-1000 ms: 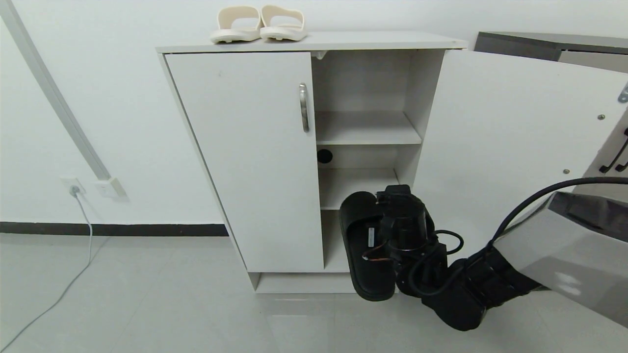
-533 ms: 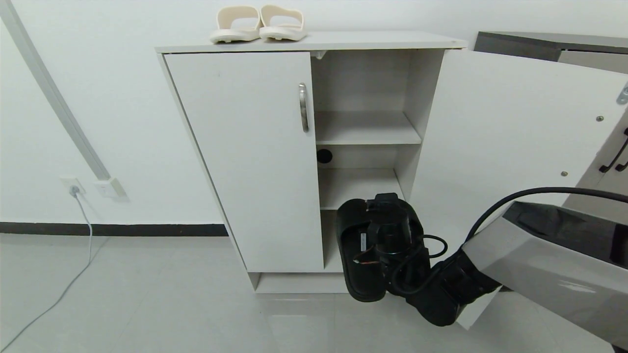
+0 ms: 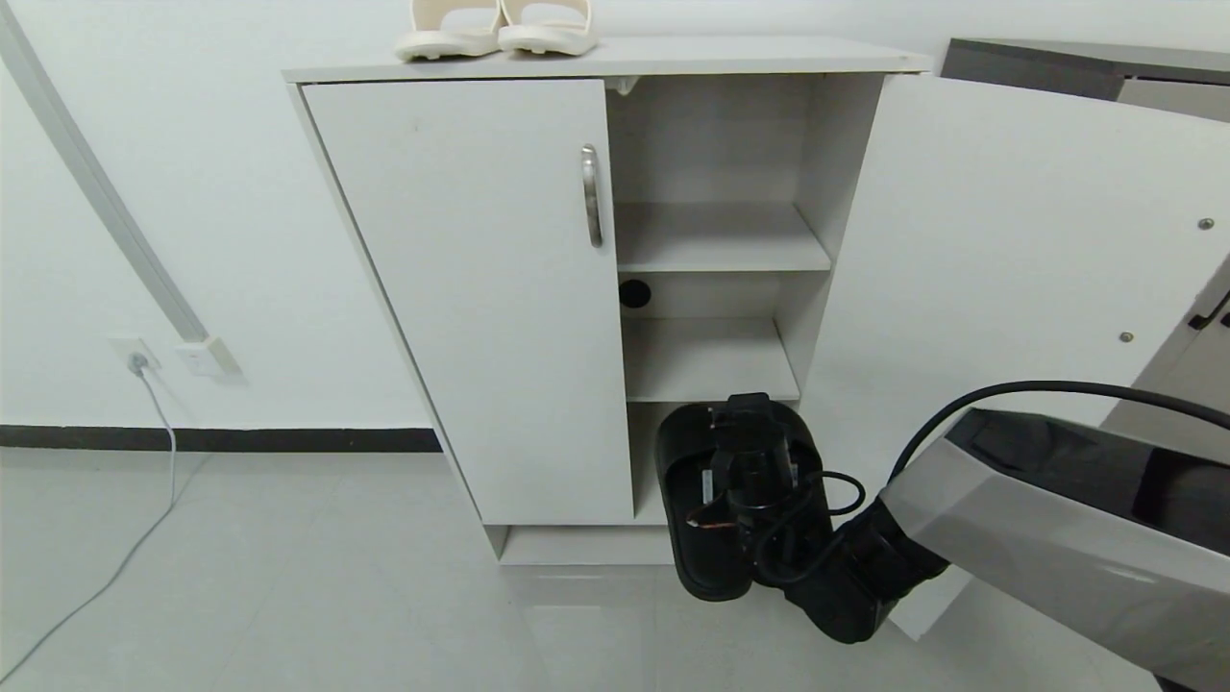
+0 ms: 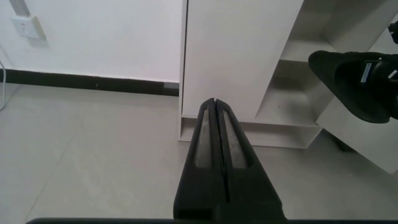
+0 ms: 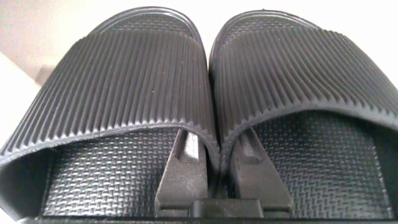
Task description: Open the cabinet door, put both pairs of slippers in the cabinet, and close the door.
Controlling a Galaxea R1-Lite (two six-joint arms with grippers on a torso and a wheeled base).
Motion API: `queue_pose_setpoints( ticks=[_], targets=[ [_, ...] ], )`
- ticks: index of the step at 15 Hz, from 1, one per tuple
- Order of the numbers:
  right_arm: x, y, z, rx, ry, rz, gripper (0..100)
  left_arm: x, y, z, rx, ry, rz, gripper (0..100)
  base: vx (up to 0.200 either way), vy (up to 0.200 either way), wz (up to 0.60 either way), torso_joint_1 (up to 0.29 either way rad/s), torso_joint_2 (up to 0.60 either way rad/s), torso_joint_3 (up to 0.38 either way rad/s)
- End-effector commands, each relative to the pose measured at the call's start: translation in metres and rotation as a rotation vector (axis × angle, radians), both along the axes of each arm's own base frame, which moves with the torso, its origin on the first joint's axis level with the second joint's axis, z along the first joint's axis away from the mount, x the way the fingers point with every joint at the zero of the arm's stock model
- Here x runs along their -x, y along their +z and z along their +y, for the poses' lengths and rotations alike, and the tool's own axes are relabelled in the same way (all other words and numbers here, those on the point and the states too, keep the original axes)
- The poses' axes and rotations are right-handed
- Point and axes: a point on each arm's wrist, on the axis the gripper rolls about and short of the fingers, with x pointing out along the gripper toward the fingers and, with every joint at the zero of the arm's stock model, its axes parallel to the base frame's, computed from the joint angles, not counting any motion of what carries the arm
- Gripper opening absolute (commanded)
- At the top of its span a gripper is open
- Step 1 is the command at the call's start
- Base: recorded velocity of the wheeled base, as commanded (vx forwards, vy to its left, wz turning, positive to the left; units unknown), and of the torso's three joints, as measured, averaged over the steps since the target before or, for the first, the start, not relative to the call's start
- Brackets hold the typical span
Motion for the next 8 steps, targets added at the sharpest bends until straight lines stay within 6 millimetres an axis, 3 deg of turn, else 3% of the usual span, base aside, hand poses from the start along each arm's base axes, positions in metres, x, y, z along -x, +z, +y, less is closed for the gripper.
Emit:
queue_pose_setpoints(
  ticks=[1,5,8],
  targets=[
    [0.000,-0.001,0.000,0.001,0.001,0.001,0,0.000,0.000,0.000,0.000,0.000,0.002,0,0.000,0.000,0.00,0.002,-0.01,-0.178],
    [-0.002,-0.003,0.002,0.001,-0.001,0.000,0,0.000,0.000,0.000,0.000,0.000,0.002,0,0.000,0.000,0.00,0.002,0.00,-0.198],
    [0.001,0.010,0.005,-0.033,0.002,-0.069,0,0.000,0.000,0.000,0.002,0.003,0.000,0,0.000,0.000,0.00,0.002,0.00,-0.168]
  ],
)
